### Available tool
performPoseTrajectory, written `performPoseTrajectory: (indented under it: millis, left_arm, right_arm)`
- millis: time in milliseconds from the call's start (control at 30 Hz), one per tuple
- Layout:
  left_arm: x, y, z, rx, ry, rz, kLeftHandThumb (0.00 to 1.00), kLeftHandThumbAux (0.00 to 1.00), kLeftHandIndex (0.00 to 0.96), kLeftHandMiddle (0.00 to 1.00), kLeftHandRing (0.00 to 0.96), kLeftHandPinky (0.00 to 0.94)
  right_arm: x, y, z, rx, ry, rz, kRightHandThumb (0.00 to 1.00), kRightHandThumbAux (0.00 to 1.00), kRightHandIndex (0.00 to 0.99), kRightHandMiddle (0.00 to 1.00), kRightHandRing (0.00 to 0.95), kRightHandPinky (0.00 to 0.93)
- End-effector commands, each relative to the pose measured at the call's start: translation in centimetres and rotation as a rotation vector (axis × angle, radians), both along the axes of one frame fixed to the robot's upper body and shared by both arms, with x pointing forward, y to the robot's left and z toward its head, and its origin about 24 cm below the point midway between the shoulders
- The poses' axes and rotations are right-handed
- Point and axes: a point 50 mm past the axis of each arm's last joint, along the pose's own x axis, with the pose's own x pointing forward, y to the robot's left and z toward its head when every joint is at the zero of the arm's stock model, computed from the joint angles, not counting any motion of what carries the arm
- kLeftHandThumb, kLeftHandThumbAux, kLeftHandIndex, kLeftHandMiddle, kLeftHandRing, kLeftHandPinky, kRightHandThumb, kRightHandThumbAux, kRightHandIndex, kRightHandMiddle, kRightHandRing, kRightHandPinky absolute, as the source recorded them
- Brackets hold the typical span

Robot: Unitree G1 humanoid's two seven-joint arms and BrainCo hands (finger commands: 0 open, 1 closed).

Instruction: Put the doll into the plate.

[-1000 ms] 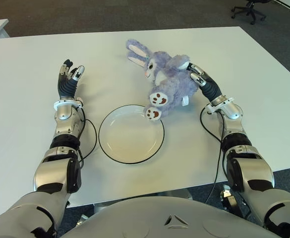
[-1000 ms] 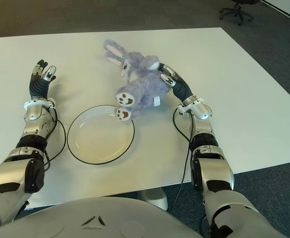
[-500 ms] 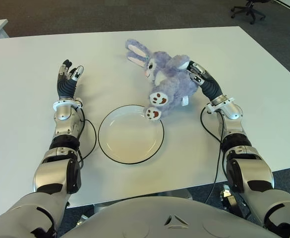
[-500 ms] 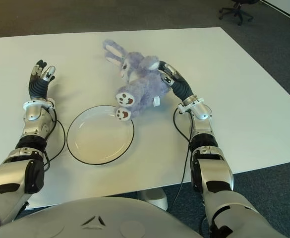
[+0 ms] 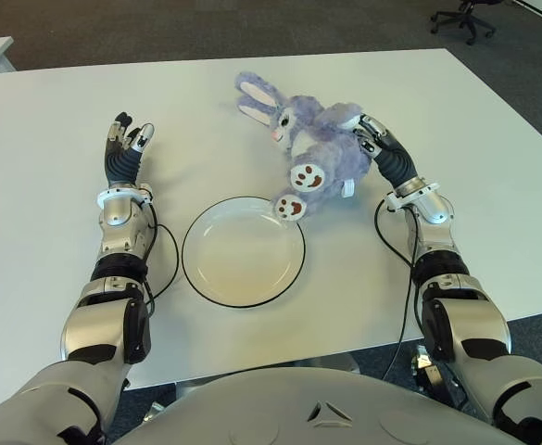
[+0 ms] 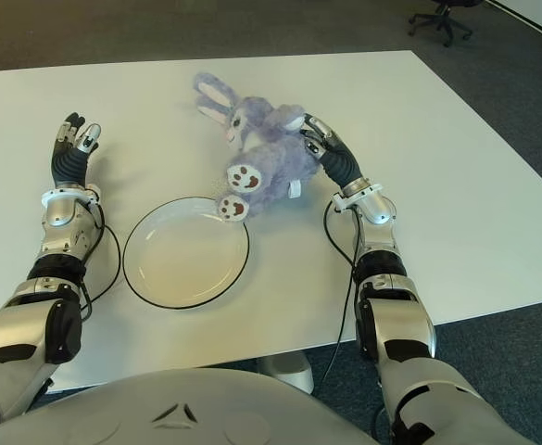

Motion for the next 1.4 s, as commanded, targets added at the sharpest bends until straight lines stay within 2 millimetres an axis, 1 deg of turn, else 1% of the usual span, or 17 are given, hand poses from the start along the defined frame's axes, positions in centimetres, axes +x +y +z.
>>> performPoseTrajectory:
  millis: [33, 167, 333, 567, 600, 767, 800, 833, 867, 1000, 1167, 1200, 1267, 1400]
  left_arm:
    - [-3.57, -0.88, -5.9, -0.066, 0.246, 0.011, 0.029, 0.513, 0.0, 0.084, 0.116, 0.154]
    - [-3.59, -0.92, -5.92, -0.066, 0.244, 0.012, 0.031, 0.512, 0.0, 0.08, 0.113, 0.139]
    - [-3.63, -0.92, -5.92, -0.067, 0.241, 0.012, 0.033, 0.516, 0.0, 0.07, 0.106, 0.144]
    - [-3.71, -0.88, -5.99, -0.071, 0.241, 0.015, 0.032, 0.515, 0.0, 0.069, 0.107, 0.15]
    - [-3.72, -0.88, -6.0, -0.071, 0.242, 0.016, 0.031, 0.514, 0.0, 0.072, 0.109, 0.146]
    - [-3.77, -0.87, -6.05, -0.071, 0.243, 0.018, 0.03, 0.513, 0.0, 0.075, 0.111, 0.142]
    - [-3.77, -0.86, -6.06, -0.071, 0.244, 0.018, 0.03, 0.511, 0.0, 0.073, 0.105, 0.128]
    - [-3.78, -0.86, -6.07, -0.071, 0.245, 0.019, 0.03, 0.511, 0.0, 0.073, 0.104, 0.126]
    - [-3.78, -0.86, -6.07, -0.071, 0.245, 0.019, 0.029, 0.51, 0.0, 0.073, 0.103, 0.119]
    - [-3.76, -0.84, -6.07, -0.07, 0.247, 0.018, 0.027, 0.513, 0.0, 0.07, 0.1, 0.128]
    - [-3.79, -0.84, -6.07, -0.069, 0.247, 0.018, 0.025, 0.516, 0.0, 0.069, 0.099, 0.13]
    - [-3.81, -0.84, -6.08, -0.068, 0.248, 0.017, 0.025, 0.52, 0.0, 0.068, 0.1, 0.137]
    - [-3.81, -0.84, -6.09, -0.067, 0.249, 0.017, 0.024, 0.521, 0.0, 0.068, 0.1, 0.139]
    - [-3.83, -0.81, -6.12, -0.066, 0.252, 0.017, 0.021, 0.522, 0.0, 0.074, 0.105, 0.141]
  right_arm:
    - [-5.36, 0.56, -9.13, 0.057, 0.344, -0.047, 0.902, 0.373, 0.107, 0.098, 0.215, 0.404]
    - [-5.34, 0.56, -9.18, 0.06, 0.352, -0.054, 0.927, 0.378, 0.122, 0.113, 0.23, 0.412]
    - [-5.33, 0.58, -9.26, 0.065, 0.363, -0.06, 0.953, 0.39, 0.132, 0.127, 0.248, 0.422]
    - [-5.37, 0.65, -9.31, 0.075, 0.37, -0.058, 0.966, 0.405, 0.131, 0.125, 0.248, 0.417]
    - [-5.37, 0.69, -9.31, 0.076, 0.369, -0.059, 0.962, 0.405, 0.131, 0.121, 0.24, 0.4]
    - [-5.4, 0.76, -9.3, 0.077, 0.366, -0.063, 0.955, 0.407, 0.131, 0.116, 0.228, 0.376]
    - [-5.41, 0.71, -9.28, 0.076, 0.365, -0.064, 0.933, 0.405, 0.131, 0.109, 0.213, 0.302]
    - [-5.41, 0.67, -9.25, 0.075, 0.364, -0.066, 0.929, 0.404, 0.131, 0.108, 0.211, 0.29]
    - [-5.41, 0.65, -9.23, 0.074, 0.363, -0.066, 0.919, 0.404, 0.131, 0.104, 0.203, 0.256]
    - [-5.46, 0.65, -9.23, 0.07, 0.36, -0.071, 0.872, 0.397, 0.123, 0.093, 0.184, 0.231]
    - [-5.53, 0.65, -9.2, 0.068, 0.356, -0.073, 0.846, 0.394, 0.117, 0.086, 0.168, 0.205]
    - [-5.55, 0.64, -9.18, 0.069, 0.354, -0.071, 0.822, 0.393, 0.113, 0.081, 0.15, 0.19]
    - [-5.58, 0.64, -9.16, 0.071, 0.351, -0.068, 0.815, 0.395, 0.111, 0.079, 0.144, 0.185]
    - [-5.65, 0.67, -9.15, 0.076, 0.348, -0.059, 0.798, 0.392, 0.09, 0.044, 0.114, 0.185]
